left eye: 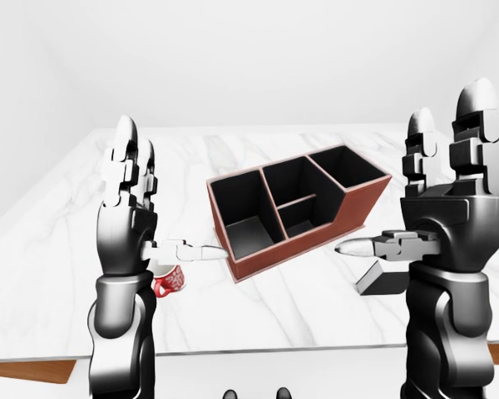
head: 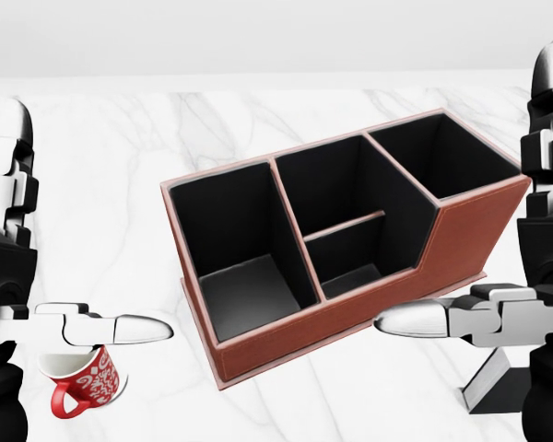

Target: Pick up the book and place it in the back compartment of the caddy.

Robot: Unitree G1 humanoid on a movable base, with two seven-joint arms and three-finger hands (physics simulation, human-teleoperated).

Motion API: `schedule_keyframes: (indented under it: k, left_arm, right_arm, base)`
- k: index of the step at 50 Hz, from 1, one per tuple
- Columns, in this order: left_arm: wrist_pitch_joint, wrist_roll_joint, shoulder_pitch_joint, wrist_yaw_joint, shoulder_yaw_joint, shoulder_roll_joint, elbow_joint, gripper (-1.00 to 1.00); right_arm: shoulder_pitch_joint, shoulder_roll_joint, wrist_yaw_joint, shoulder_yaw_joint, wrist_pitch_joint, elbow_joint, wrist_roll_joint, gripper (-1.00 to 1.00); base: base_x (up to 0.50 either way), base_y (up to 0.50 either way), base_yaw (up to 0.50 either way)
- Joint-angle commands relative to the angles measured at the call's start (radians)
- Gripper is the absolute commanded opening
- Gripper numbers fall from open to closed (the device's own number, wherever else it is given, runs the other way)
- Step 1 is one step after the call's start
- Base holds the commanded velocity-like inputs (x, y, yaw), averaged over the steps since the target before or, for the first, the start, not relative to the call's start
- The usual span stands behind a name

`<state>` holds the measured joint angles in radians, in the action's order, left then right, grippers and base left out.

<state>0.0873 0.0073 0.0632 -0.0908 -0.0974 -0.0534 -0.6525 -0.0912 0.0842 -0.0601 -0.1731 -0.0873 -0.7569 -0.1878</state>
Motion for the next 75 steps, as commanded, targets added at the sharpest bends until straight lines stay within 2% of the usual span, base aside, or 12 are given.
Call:
schedule_keyframes:
  k: [1, 6, 17, 22, 33, 42, 54, 64, 75]
  left_arm:
    - [0.0, 0.001, -0.003, -0.001, 0.002, 0.001, -0.001, 1.0]
    - [0.0, 0.002, -0.006, -0.002, 0.004, 0.002, -0.008, 1.0]
    - [0.0, 0.006, -0.015, -0.004, 0.01, 0.005, -0.007, 1.0]
    - [0.0, 0.01, -0.019, -0.005, 0.014, 0.007, 0.0, 1.0]
    - [0.0, 0.008, -0.012, -0.006, 0.009, 0.005, -0.004, 1.0]
    - [0.0, 0.007, -0.01, -0.005, 0.008, 0.004, -0.01, 1.0]
    - [0.0, 0.013, -0.016, -0.004, 0.014, 0.007, 0.0, 1.0]
    - [0.0, 0.014, -0.018, -0.005, 0.015, 0.007, -0.004, 1.0]
    - [0.0, 0.017, -0.022, -0.006, 0.018, 0.008, -0.001, 1.0]
  right_arm:
    - [-0.011, -0.002, 0.008, 0.006, 0.0, 0.003, 0.04, 1.0]
    - [0.012, -0.009, -0.025, 0.0, 0.0, -0.017, -0.003, 1.0]
    - [0.01, -0.007, -0.023, -0.002, 0.0, -0.005, -0.003, 1.0]
    - [0.005, 0.002, 0.001, 0.015, 0.0, 0.025, 0.051, 1.0]
    - [-0.002, -0.001, -0.007, 0.014, 0.0, 0.02, 0.066, 1.0]
    - [-0.028, 0.042, -0.042, -0.007, 0.0, -0.021, 0.142, 1.0]
    - [-0.073, 0.117, -0.171, -0.067, 0.0, -0.081, 0.284, 1.0]
    - [-0.068, 0.182, -0.33, -0.116, 0.0, -0.088, 0.427, 1.0]
    - [-0.036, 0.184, -0.487, -0.138, 0.0, -0.076, 0.593, 1.0]
  base:
    - [0.0, 0.0, 0.0]
    - [0.04, 0.0, 0.0]
    - [0.49, 0.0, 0.0]
    - [0.44, 0.0, 0.0]
    - [0.0, 0.0, 0.0]
    - [0.0, 0.0, 0.0]
    - [0.0, 0.0, 0.0]
    - [0.0, 0.0, 0.0]
    - [0.0, 0.0, 0.0]
